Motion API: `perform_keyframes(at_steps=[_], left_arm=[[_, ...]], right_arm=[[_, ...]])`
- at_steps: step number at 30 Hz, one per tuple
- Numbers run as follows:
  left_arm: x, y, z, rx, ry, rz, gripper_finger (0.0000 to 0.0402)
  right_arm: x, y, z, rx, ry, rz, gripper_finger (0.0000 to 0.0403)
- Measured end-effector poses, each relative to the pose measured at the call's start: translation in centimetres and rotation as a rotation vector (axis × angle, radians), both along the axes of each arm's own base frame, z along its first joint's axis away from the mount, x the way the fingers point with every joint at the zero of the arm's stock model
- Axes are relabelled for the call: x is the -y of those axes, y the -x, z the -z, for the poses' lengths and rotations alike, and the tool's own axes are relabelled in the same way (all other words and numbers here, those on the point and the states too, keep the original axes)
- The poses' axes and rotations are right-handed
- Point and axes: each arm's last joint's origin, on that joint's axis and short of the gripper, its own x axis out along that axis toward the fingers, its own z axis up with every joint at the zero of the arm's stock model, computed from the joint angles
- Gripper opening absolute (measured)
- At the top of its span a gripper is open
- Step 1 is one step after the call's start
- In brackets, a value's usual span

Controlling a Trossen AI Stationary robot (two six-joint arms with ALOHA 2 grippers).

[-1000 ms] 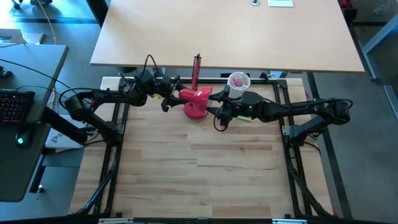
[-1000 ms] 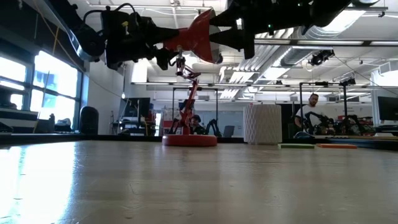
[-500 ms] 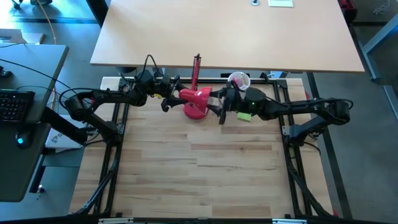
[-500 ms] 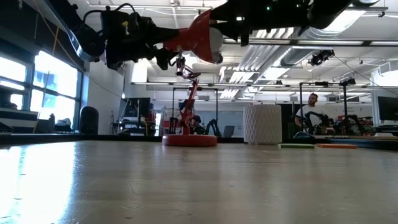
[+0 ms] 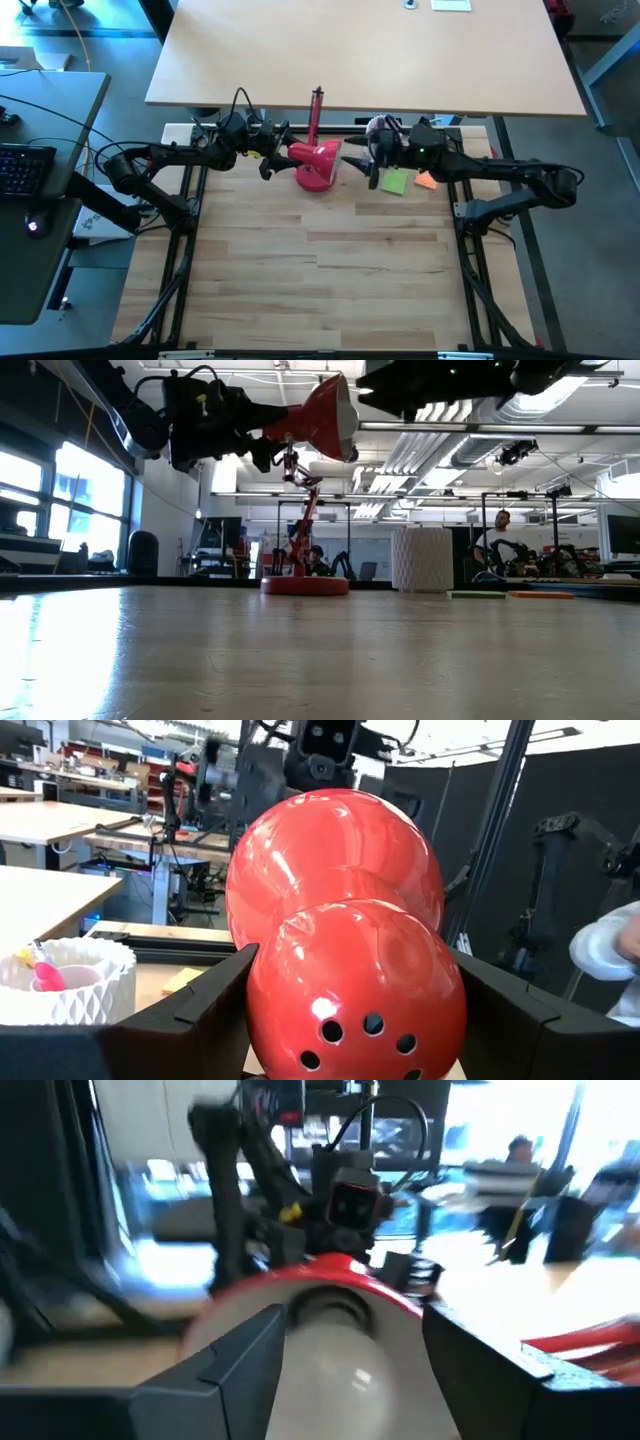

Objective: Screw lightbulb
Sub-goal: Insert the lightbulb into the red lamp

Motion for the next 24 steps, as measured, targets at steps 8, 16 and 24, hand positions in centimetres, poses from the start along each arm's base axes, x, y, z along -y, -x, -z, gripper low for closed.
perform_keyframes(at_steps=[8,16,24], left_arm=[[0.0,0.0,0.0,0.0,-0.007,0.0,0.0257],[0.0,0.0,0.0,-0.001,-0.004,0.0,0.0257],[0.0,0.0,0.0,-0.001,-0.004,0.0,0.0257]], right_arm=[[-1.6,0.9,1.3,-0.331,0.8,-0.086,0.0236],[-3.1,-0.7,1.7,-0.364,1.091,-0.022,0.0236],[-3.4,-0.8,1.5,-0.368,1.071,0.029,0.0261]])
